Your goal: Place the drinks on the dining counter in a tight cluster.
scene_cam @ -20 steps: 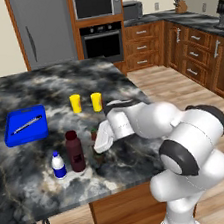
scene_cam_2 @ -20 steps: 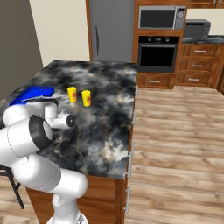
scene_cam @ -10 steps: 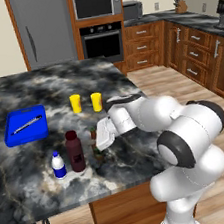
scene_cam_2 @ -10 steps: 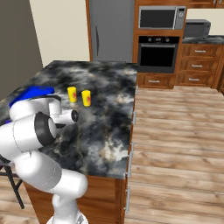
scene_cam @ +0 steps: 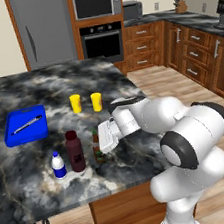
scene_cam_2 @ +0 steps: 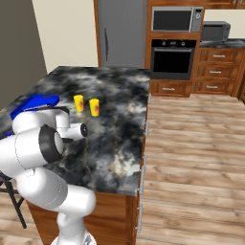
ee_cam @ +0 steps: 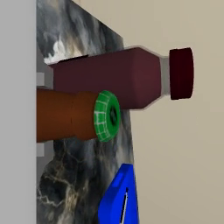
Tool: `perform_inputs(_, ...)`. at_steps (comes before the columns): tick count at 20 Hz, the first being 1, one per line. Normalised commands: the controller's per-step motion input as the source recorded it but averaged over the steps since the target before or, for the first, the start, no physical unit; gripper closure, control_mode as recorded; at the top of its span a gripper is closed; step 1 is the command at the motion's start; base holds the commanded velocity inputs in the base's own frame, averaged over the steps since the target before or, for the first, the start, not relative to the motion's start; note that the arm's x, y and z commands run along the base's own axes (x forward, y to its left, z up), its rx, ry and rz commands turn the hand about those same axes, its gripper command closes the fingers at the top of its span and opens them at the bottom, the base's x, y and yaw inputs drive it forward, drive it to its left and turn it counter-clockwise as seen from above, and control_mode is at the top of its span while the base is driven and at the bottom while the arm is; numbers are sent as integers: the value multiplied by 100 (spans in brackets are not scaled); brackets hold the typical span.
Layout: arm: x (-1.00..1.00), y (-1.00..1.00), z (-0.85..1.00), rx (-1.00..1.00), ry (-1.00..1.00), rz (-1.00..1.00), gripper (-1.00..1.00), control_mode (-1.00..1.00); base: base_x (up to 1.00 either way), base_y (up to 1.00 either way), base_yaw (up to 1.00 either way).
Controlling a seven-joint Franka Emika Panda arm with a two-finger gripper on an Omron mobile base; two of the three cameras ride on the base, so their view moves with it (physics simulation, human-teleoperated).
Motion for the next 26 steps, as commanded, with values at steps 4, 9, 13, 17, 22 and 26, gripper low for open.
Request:
perform_inputs(4,0,0,0,0,0,2,100,-100,0,0,0)
perform_inputs(9,0,0,0,0,0,0,100,-100,0,0,0)
perform_inputs(13,0,0,0,0,0,0,-100,-100,0,0,0)
perform_inputs(17,0,0,0,0,0,0,-100,-100,0,0,0)
perform_inputs(22,0,0,0,0,0,0,-100,-100,0,0,0)
perform_inputs(26,0,-12,-1,0,0,0,-100,-100,0,0,0)
